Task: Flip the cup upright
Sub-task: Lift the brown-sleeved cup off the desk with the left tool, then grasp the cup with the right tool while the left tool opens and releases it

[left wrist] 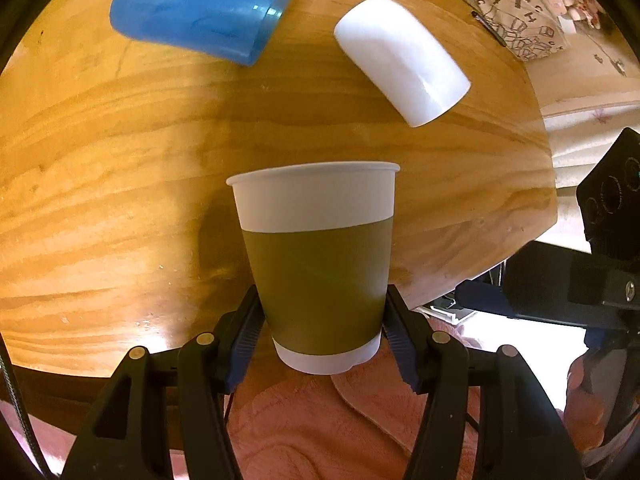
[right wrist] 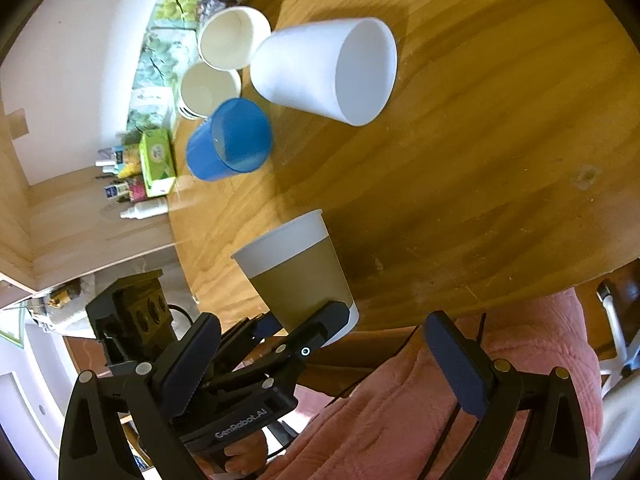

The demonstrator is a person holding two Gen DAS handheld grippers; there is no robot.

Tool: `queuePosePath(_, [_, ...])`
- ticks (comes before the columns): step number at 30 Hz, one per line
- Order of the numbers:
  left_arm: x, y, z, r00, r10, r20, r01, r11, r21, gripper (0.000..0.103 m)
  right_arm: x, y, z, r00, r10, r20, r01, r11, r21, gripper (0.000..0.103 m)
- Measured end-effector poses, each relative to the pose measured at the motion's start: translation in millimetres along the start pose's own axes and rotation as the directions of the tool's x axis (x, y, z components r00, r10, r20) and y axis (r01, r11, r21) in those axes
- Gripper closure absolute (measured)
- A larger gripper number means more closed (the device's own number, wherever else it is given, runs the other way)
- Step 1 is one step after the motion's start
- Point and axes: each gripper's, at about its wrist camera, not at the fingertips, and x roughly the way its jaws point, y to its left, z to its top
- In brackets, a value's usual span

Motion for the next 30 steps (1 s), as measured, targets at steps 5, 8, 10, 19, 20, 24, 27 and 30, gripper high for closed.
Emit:
queuePosePath(5, [5, 5, 0, 0.999, -0.025, -0.026, 0.024, 0.999, -0.030, 0.040, 8, 0, 5, 0.999, -0.024, -0.033, 0.024, 1.000, 0.002, 0.001])
queuePosePath(8, [8, 6, -1, 0.999, -0.033, -0.039, 0.032, 0.999, -0.042, 0.035, 10, 0, 8, 0.998, -0.039, -0.042, 0.039, 0.999, 0.005, 0.001])
queuePosePath(10, [9, 6, -1, 0.998, -0.031, -0.047, 0.029, 0.999, -0.043, 0.030, 12, 0, 11, 0.998, -0.051, -0.048, 0.051, 0.999, 0.003, 0.001])
queuePosePath(19, [7, 11, -4, 0.997, -0.046, -0.058, 0.042, 0.997, -0.066, 0.025, 32, 8, 18, 0.992, -0.104, -0.073, 0.102, 0.994, -0.026, 0.001])
queuePosePath(20, [7, 11, -5, 0.997, -0.046, -0.056, 0.042, 0.997, -0.069, 0.025, 34, 10, 19, 0.991, -0.108, -0.075, 0.106, 0.994, -0.031, 0.001])
queuePosePath(24, [1, 21, -10, 0.996, -0.078, -0.038, 0.074, 0.994, -0.085, 0.023, 40, 18, 21, 0.989, -0.125, -0.076, 0.121, 0.991, -0.059, 0.001])
queuePosePath(27, [-3, 30, -15, 0.994, -0.101, -0.030, 0.097, 0.989, -0.116, 0.022, 46, 24, 22, 0.986, -0.146, -0.079, 0.139, 0.987, -0.084, 0.001])
queuePosePath(30, [-8, 38, -22, 0.994, -0.112, -0.014, 0.109, 0.984, -0.140, 0.022, 52, 30, 21, 0.982, -0.170, -0.076, 0.161, 0.980, -0.115, 0.001])
